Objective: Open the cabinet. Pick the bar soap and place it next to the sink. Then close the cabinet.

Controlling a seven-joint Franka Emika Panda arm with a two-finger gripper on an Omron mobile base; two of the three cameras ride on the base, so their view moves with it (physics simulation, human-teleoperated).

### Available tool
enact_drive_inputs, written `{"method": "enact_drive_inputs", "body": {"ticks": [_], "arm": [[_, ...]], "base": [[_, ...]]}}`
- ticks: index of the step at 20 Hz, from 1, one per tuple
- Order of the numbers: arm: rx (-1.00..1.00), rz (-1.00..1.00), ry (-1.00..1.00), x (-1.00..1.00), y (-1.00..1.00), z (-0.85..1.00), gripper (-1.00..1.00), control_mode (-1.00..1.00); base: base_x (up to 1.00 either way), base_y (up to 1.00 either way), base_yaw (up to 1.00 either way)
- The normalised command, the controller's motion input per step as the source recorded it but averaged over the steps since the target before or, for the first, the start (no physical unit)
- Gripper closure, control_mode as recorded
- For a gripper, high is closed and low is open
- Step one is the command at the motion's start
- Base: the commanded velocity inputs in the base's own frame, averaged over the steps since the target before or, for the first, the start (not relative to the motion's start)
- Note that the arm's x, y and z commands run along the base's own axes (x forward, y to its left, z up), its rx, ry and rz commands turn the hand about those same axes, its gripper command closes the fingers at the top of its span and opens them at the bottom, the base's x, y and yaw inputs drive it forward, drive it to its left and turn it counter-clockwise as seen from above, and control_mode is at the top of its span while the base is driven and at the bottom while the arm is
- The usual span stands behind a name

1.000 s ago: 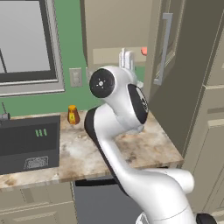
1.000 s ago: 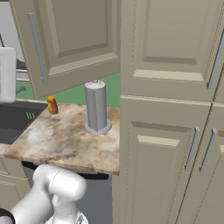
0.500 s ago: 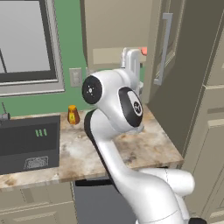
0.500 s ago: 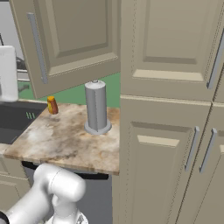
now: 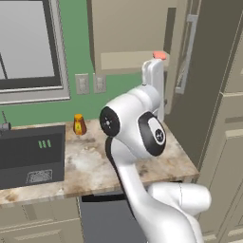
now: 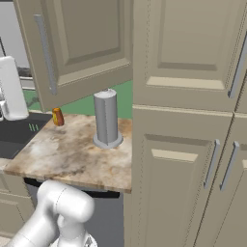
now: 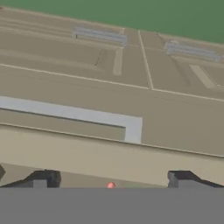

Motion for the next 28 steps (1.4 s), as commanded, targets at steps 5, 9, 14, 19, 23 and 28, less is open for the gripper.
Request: {"method": "enact_drive_inputs", "body": {"ticks": [5,9,14,19,23,28], "arm": [[0.07,-0.06,-0.12,-0.07,-0.24,0.0,-1.0,-1.0],[0.08,-0.07,-0.04,-0.01,-0.32,0.0,-1.0,-1.0],[0.08,-0.11,0.0,0.0,-0.43,0.0,-1.0,-1.0],[0.09,-0.14,0.0,0.0,-0.54,0.0,-1.0,-1.0],[0.06,-0.15,0.0,0.0,-0.61,0.0,-1.0,-1.0],[0.04,-0.18,0.0,0.0,-0.64,0.0,-1.0,-1.0]], "base": [[0.0,0.0,0.0],[0.0,0.0,0.0],[0.0,0.0,0.0],[0.0,0.0,0.0],[0.0,0.0,0.0],[0.0,0.0,0.0]]}}
